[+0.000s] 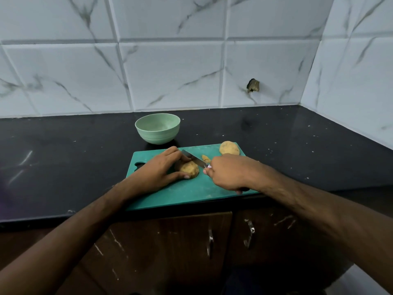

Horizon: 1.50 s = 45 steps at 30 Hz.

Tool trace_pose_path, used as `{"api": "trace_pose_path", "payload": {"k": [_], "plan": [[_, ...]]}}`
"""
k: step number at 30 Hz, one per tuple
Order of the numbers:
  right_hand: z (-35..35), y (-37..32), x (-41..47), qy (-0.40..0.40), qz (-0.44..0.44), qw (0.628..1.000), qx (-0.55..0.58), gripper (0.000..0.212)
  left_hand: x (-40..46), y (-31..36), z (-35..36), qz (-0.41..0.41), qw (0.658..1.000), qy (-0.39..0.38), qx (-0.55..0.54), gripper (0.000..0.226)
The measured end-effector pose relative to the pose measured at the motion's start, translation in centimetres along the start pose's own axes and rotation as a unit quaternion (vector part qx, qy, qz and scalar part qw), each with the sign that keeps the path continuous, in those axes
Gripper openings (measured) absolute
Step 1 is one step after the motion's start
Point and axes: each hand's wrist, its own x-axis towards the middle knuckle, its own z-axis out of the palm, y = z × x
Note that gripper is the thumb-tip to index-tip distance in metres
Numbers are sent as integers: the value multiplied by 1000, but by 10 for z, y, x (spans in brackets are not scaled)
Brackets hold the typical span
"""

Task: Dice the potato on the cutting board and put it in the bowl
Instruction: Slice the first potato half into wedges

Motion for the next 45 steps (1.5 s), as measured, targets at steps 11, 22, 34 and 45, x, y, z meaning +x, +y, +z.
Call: {"api": "trace_pose_path", "payload": {"k": [11,22,34,45], "plan": [[23,5,-19,23,8,1000,-20,41,0,4,-1,-17,1000,-7,12,59],[44,14,-64,134,-3,971,-198,26,-7,6,1,-11,999,15,26,54],[17,31,-65,74,61,977,-191,31,-7,8,2,-6,998,-5,62,54],[-8,33,-65,-10,60,994,-89,44,-7,6,3,-13,997,-24,70,49]]}}
